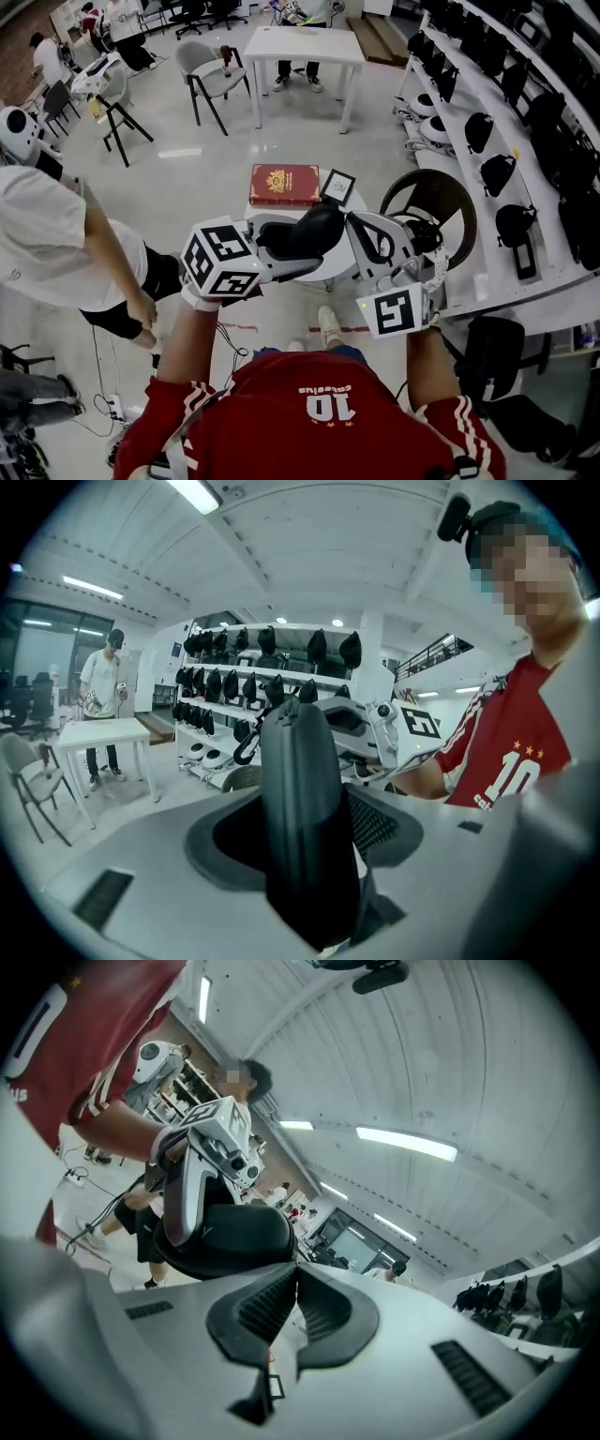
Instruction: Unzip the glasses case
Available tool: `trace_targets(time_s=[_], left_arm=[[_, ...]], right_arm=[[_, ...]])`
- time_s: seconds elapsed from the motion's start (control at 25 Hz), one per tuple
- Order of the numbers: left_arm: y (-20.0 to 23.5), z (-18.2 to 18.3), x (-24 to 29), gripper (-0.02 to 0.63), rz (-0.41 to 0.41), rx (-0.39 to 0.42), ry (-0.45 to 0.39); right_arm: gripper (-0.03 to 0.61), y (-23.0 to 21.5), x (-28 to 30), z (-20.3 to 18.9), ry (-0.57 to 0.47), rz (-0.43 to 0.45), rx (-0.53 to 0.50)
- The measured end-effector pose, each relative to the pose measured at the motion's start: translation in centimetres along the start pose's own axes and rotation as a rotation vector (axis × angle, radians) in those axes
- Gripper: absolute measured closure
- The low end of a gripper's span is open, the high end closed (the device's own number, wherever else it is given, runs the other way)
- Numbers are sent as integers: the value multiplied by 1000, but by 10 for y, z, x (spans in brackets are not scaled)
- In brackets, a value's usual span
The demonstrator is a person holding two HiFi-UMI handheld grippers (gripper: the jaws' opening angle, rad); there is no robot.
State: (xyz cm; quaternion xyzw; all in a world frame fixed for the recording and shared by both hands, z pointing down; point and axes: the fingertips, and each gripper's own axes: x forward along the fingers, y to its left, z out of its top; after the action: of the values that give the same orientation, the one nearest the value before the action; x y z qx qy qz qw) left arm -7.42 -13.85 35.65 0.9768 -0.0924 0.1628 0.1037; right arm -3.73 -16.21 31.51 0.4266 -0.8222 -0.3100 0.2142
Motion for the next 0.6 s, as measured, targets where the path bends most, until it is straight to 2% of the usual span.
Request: trace_targets(time_s=[0.28, 0.48, 0.6], left_arm=[[8, -15, 13, 362, -22, 9, 145], [21, -36, 27, 365, -6, 68, 325], [30, -42, 36, 365, 2, 70, 355]], right_arm=[[561, 1, 6, -9, 0, 43, -148], [561, 11, 14, -26, 30, 120, -257], [561, 10, 20, -38, 42, 137, -256]])
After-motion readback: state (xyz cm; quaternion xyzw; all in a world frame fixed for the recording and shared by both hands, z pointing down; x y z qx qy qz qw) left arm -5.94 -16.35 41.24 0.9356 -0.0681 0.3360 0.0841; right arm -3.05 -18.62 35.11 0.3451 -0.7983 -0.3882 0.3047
